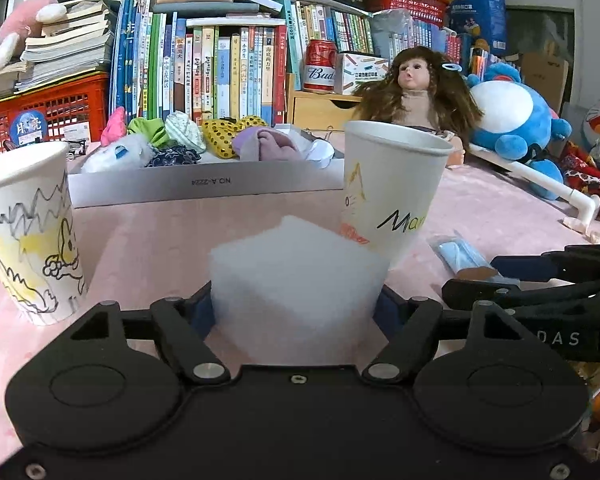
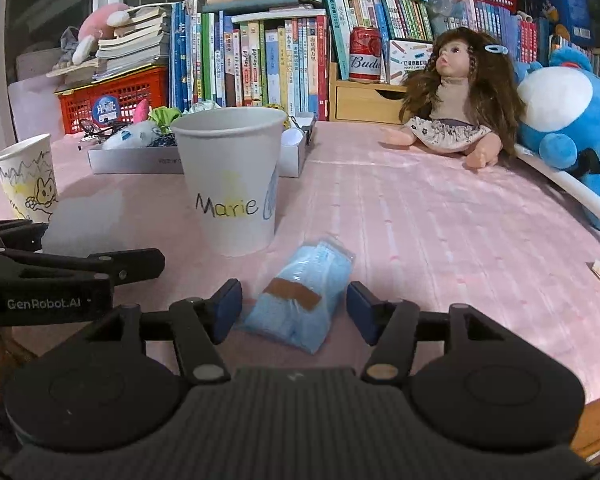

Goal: Organize soft objects
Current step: 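Carry the foam block with left tool while right tool carries the blue packet toward the tray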

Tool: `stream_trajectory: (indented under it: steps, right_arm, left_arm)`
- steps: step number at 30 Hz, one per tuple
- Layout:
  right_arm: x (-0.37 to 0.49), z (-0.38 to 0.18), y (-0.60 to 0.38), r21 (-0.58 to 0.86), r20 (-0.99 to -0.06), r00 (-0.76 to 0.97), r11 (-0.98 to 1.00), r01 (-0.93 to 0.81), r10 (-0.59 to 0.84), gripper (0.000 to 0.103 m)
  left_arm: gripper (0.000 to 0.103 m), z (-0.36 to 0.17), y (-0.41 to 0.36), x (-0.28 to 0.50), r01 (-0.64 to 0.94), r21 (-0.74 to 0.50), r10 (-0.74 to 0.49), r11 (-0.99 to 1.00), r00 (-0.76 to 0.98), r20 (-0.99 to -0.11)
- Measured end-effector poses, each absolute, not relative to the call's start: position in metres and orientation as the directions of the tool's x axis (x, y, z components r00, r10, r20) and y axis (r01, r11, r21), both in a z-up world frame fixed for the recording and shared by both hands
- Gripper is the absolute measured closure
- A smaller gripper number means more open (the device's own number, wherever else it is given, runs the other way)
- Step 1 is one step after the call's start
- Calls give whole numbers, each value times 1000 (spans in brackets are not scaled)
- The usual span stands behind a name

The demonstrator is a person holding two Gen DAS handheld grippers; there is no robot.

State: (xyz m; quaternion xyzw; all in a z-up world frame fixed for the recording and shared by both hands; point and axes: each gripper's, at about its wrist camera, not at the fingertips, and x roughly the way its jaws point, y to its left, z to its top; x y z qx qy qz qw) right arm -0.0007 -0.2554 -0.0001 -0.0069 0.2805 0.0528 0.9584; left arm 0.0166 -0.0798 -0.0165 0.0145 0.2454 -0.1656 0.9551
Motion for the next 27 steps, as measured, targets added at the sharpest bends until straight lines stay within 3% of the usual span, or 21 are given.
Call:
stream_trajectory:
  steps: [1,5,18,27]
  right_arm:
    - [-1,0,-255,13,-536,839,994,-107,97,44]
    - [-4,1,-251,12,-527,842,992,-125,112,52]
    - [-5,40,-269,27,-456,888,998,-62,68,54]
    - [16,88,-276,50,-402,911,996,-73,87,54]
  left_arm:
    - [29,-16,-79,16,321,-52,-306,946,827,-472]
    - [30,-15,-82,13,311,-34,-289,950,832,-473]
    - [31,33,-71,9,279,21,-246,960,875,-417]
    - [31,86,-52,29,292,-20,-274,956,868,-415]
